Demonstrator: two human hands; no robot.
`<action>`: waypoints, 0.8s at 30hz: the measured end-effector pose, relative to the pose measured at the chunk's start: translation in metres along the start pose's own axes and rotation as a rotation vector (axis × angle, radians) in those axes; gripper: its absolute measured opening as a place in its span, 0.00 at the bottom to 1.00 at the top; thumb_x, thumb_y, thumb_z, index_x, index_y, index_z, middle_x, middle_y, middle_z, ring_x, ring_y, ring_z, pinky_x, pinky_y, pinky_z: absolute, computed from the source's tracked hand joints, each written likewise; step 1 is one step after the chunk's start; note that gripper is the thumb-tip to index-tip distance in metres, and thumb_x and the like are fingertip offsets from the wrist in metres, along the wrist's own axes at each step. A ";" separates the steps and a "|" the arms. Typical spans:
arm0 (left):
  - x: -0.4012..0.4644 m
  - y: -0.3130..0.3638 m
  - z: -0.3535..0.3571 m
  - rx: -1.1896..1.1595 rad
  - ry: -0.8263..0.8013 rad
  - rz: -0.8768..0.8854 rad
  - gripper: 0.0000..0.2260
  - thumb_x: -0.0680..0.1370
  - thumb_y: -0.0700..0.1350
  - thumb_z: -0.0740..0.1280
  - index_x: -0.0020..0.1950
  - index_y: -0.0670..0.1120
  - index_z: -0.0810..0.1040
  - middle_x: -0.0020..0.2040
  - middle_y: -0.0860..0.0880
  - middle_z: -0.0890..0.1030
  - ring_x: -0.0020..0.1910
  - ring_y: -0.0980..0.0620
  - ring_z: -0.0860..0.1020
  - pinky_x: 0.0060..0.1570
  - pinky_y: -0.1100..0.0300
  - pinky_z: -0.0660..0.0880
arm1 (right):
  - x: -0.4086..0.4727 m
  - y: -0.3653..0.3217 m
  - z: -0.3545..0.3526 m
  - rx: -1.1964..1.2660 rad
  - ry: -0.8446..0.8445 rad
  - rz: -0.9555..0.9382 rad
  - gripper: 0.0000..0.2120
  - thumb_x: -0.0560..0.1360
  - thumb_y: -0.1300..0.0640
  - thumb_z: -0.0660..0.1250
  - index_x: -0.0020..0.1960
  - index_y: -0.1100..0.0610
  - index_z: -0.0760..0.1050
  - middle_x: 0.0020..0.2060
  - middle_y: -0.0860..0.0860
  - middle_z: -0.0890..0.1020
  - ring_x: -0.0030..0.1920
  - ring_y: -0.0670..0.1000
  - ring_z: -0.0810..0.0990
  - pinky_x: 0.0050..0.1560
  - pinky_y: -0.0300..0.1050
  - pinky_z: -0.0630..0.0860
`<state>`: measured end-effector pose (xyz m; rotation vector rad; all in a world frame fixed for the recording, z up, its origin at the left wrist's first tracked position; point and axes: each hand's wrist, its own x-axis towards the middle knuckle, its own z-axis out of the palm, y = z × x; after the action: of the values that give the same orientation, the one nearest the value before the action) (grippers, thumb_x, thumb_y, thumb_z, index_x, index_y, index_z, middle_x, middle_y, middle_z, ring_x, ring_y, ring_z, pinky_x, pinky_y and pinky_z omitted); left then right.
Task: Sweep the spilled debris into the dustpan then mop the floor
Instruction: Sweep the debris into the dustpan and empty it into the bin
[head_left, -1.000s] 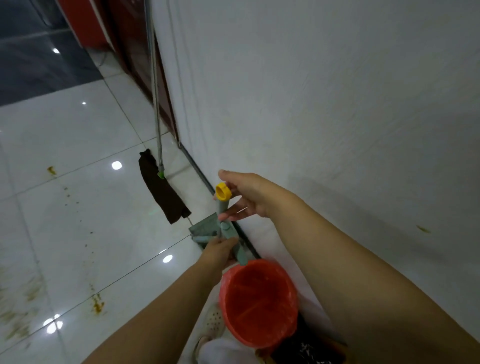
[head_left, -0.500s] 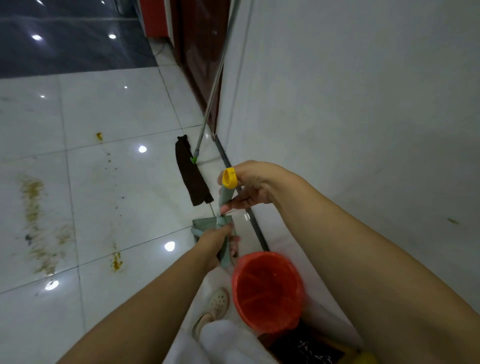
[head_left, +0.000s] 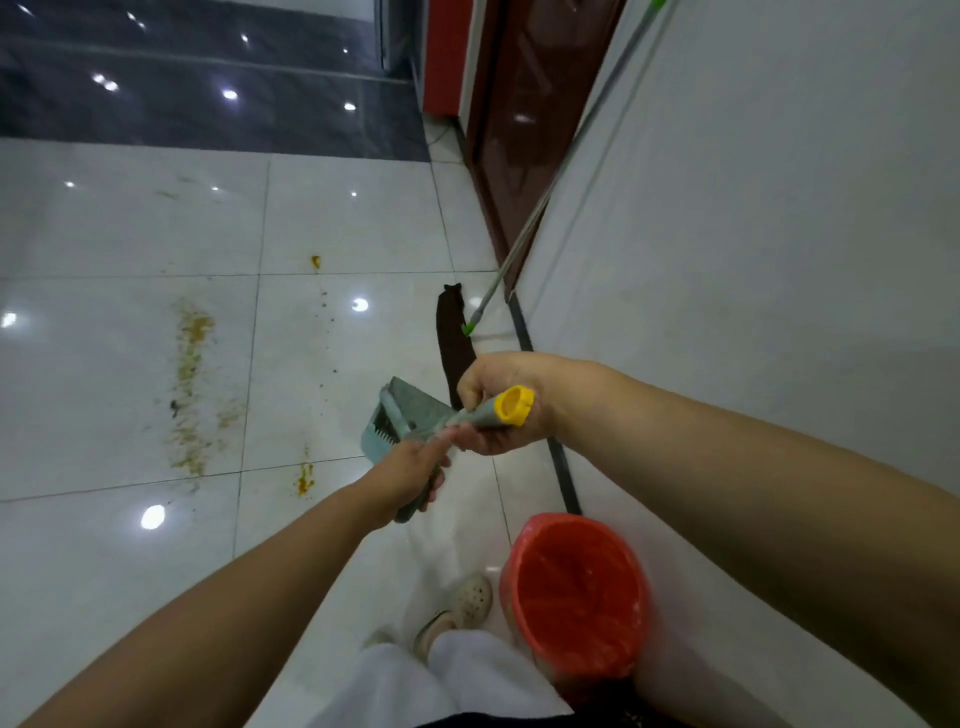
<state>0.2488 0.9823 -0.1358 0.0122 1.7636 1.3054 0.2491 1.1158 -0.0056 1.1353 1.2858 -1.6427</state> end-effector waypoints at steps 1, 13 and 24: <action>-0.005 0.000 -0.004 0.002 0.011 0.006 0.20 0.81 0.58 0.55 0.44 0.42 0.73 0.30 0.47 0.73 0.27 0.52 0.71 0.26 0.61 0.72 | 0.001 0.001 0.007 -0.019 0.005 0.015 0.10 0.70 0.68 0.51 0.48 0.67 0.68 0.39 0.62 0.74 0.24 0.49 0.74 0.20 0.34 0.73; -0.052 -0.026 -0.064 -0.176 0.133 -0.052 0.24 0.80 0.61 0.52 0.46 0.43 0.74 0.29 0.49 0.73 0.26 0.54 0.69 0.26 0.62 0.69 | -0.004 0.009 0.084 -0.518 0.024 -0.037 0.05 0.79 0.63 0.59 0.47 0.65 0.69 0.36 0.58 0.76 0.17 0.44 0.71 0.19 0.31 0.71; -0.070 -0.026 -0.095 -0.098 0.456 0.011 0.24 0.81 0.59 0.50 0.42 0.41 0.73 0.30 0.47 0.70 0.26 0.50 0.66 0.27 0.62 0.63 | 0.007 0.013 0.136 -0.687 0.075 -0.209 0.04 0.77 0.67 0.61 0.43 0.64 0.69 0.29 0.56 0.71 0.15 0.46 0.69 0.20 0.31 0.69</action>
<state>0.2400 0.8652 -0.1082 -0.3567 2.0733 1.4841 0.2330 0.9796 -0.0020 0.6570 1.8703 -1.1394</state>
